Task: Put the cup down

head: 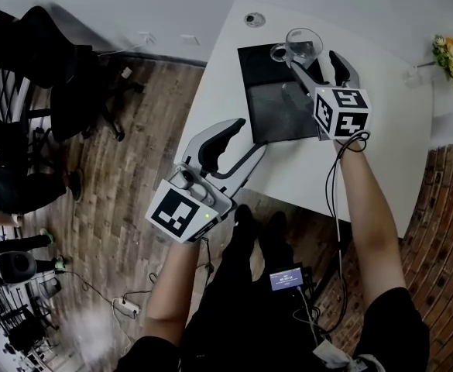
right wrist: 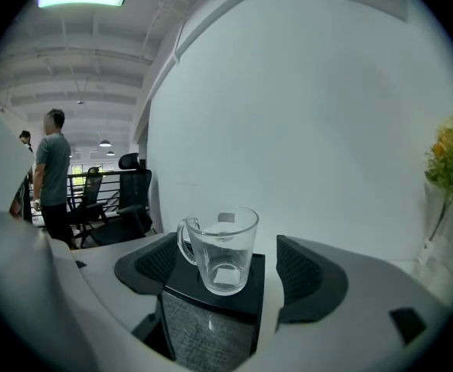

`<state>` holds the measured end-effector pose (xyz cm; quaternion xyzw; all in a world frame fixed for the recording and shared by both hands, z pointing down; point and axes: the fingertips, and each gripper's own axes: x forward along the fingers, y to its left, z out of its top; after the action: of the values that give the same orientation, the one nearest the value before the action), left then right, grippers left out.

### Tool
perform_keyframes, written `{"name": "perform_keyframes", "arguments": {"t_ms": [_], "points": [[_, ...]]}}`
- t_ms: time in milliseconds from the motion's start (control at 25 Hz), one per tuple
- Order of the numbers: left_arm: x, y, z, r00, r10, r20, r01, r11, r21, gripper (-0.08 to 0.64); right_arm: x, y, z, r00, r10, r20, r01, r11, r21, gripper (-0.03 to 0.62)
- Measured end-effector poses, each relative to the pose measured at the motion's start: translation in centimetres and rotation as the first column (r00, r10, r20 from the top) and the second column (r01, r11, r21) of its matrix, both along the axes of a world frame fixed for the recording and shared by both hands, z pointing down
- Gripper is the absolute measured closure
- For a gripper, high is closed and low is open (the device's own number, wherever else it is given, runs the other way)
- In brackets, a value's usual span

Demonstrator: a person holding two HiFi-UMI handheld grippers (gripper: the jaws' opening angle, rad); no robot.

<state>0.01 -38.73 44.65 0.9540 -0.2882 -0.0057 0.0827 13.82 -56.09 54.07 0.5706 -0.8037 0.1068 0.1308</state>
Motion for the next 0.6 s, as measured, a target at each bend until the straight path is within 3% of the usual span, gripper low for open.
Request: {"name": "perform_keyframes", "arguments": {"t_ms": [280,600], "points": [[0.3,2.8,-0.9,1.0,0.014,-0.004,-0.014,1.0,0.013,0.38,1.6,4.1,-1.9,0.997,0.042,0.059,-0.044,0.999,0.022,0.183],[0.9,4.1,-1.8,0.999,0.031,-0.013,-0.03,0.999,0.029,0.38,-1.1,9.0,-6.0,0.983,-0.088,0.16,0.077,0.994,0.073,0.192]]}}
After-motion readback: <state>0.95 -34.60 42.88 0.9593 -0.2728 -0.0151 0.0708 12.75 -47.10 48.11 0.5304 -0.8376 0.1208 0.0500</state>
